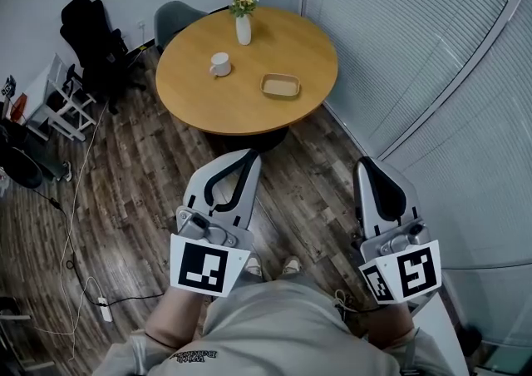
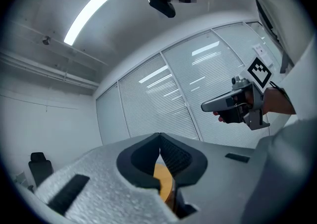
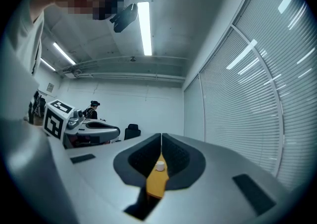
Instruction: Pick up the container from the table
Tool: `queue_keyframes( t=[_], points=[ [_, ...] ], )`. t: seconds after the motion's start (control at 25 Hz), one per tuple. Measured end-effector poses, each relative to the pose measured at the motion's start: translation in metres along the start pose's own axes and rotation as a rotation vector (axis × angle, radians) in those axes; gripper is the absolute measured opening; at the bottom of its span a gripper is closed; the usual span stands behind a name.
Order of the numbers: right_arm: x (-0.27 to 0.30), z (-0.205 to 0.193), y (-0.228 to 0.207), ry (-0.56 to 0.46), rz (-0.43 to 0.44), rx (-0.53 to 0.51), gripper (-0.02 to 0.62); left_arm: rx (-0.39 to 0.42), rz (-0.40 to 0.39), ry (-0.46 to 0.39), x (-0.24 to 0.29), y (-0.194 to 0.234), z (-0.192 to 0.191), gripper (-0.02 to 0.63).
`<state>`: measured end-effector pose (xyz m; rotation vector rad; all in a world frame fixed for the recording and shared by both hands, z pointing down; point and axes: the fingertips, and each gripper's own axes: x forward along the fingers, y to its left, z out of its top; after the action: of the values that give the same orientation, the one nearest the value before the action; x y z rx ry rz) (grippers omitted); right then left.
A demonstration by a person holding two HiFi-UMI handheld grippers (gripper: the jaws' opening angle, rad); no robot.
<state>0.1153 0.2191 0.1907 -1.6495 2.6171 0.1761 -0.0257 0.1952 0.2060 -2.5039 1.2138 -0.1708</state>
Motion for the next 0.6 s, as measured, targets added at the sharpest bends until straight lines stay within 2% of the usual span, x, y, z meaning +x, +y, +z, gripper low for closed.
queue_keyframes(
  t=[0.48,0.6],
  points=[
    [-0.006,-0.018,-0.049,0.003,0.037,0.030,0.029,0.011,0.028,0.048,0.033,-0.031,-0.004,0.020],
    [-0.005,-0.017,-0.056,0.001,0.048,0.033,0.029,-0.010,0.046,0.067,0.035,-0.035,-0.007,0.020]
  ],
)
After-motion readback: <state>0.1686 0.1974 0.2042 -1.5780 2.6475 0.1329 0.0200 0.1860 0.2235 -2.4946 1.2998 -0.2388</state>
